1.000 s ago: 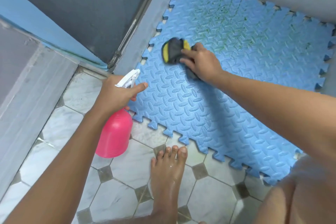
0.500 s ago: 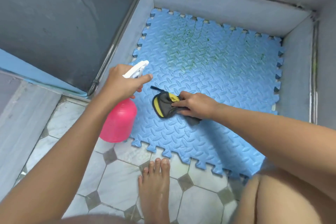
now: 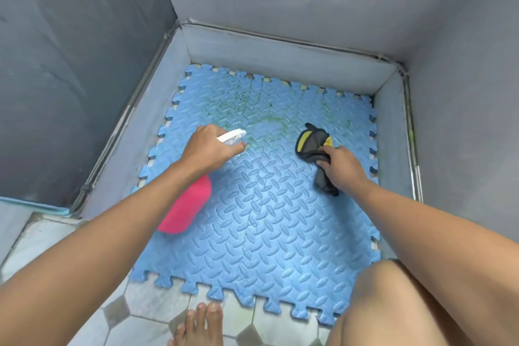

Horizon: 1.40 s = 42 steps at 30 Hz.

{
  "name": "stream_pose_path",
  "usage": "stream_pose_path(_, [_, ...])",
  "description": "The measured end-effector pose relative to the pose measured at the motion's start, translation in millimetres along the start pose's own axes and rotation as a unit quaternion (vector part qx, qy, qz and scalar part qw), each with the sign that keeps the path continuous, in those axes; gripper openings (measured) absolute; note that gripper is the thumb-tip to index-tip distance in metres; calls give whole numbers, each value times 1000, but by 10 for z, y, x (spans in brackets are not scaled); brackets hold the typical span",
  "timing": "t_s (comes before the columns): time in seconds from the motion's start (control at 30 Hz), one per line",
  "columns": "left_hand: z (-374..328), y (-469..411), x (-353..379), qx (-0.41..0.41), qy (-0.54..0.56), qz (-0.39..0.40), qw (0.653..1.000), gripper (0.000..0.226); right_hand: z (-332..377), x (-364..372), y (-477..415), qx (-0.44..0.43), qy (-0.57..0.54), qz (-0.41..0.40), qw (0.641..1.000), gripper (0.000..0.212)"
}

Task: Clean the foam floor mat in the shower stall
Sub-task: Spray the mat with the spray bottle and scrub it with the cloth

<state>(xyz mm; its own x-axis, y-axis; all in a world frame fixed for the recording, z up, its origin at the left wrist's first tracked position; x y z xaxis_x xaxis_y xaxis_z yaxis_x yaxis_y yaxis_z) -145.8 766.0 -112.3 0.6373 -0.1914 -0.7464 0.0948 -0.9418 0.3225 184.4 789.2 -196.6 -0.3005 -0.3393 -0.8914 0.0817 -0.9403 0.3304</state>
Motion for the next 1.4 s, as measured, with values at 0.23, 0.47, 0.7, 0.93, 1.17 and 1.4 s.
stream_pose_path(0.23, [-15, -107, -181, 5, 76, -47, 996, 44, -9, 37, -45, 26, -17, 6, 999, 40])
stream_pose_path(0.47, [-310, -108, -81, 63, 80, -23, 995, 44, 33, 40, -33, 58, -19, 24, 998, 37])
stream_pose_path(0.7, [-501, -226, 123, 72, 78, 35, 994, 58, -566, -68, 276, 217, -91, -72, 969, 32])
stream_pose_path(0.93, [-532, -248, 179, 91, 96, 78, 988, 56, -772, -75, 322, 237, -54, -91, 966, 35])
stream_pose_path(1.17, [-513, -215, 108, 72, 90, 30, 993, 49, -767, -73, 314, 241, -59, -98, 964, 34])
stream_pose_path(1.4, [-310, -187, -23, 28, 59, -67, 996, 64, -472, -159, 86, 209, -101, -118, 966, 48])
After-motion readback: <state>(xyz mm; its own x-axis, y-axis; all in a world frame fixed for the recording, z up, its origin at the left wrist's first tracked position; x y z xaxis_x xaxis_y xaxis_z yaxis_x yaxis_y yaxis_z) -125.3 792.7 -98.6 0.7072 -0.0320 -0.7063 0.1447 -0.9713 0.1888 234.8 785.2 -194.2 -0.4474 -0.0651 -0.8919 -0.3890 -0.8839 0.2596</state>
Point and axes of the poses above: each hand's wrist, its own y-axis away from the middle knuckle, its own x-axis out of the palm, z = x × y, the point moved 7 cm from there along -y, towards the middle knuckle, and after that the axes turned 3 degrees about z, right-handed, at the moved point
